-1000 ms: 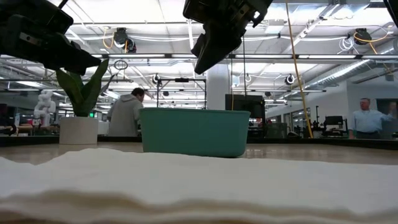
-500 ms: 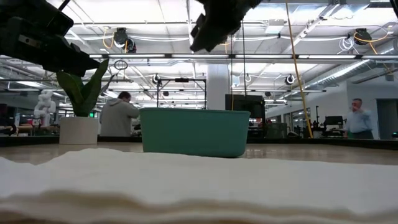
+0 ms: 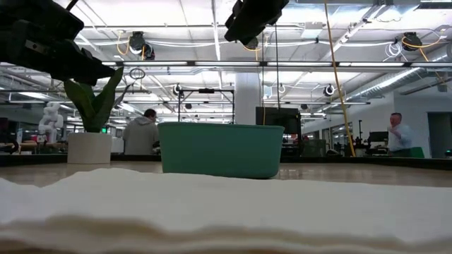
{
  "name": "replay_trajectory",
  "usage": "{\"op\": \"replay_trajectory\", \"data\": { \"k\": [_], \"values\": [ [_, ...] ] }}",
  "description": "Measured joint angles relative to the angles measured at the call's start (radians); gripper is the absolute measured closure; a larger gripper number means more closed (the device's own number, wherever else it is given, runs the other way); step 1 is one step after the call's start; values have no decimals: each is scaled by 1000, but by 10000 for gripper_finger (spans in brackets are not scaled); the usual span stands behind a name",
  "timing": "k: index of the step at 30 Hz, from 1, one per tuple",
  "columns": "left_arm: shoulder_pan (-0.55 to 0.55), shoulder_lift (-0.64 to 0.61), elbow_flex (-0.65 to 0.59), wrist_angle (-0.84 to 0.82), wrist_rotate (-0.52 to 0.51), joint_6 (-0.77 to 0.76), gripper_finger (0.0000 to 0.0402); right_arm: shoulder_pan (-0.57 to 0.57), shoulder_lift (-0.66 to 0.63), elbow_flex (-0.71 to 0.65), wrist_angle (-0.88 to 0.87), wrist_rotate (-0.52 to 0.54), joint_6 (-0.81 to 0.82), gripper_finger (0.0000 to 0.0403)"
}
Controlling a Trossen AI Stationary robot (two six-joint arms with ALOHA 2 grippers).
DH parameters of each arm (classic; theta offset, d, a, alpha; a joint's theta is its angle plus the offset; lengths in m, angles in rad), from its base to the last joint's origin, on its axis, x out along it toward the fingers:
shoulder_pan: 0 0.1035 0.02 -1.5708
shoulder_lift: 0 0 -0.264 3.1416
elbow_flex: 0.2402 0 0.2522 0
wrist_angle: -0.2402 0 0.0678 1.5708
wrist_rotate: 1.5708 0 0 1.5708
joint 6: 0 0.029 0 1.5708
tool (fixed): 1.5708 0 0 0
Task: Pick and placing Produce into tupperware
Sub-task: Put the red strawberry into the blue bin
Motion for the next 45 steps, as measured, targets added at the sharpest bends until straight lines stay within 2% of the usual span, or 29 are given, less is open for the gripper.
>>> {"op": "replay_trajectory", "data": {
  "k": [12, 19, 22, 27, 35, 45],
  "values": [
    [0, 0, 0, 8, -20, -2, 396, -18, -17, -1, -22, 8, 3, 403],
    [0, 0, 0, 5, -20, -4, 396, -18, -147, -22, 2, 9, 12, 403],
    [0, 0, 0, 1, -20, -4, 396, -18, -245, -113, 83, 26, 32, 403],
    [0, 0, 0, 5, -26, -4, 396, -25, -420, -338, 196, 164, 93, 403],
    [0, 0, 0, 51, -54, -2, 396, -25, -664, -658, 452, 165, 186, 403],
    [0, 0, 0, 64, -54, -4, 396, -41, -806, -957, 734, 166, 240, 403]
  ]
}}
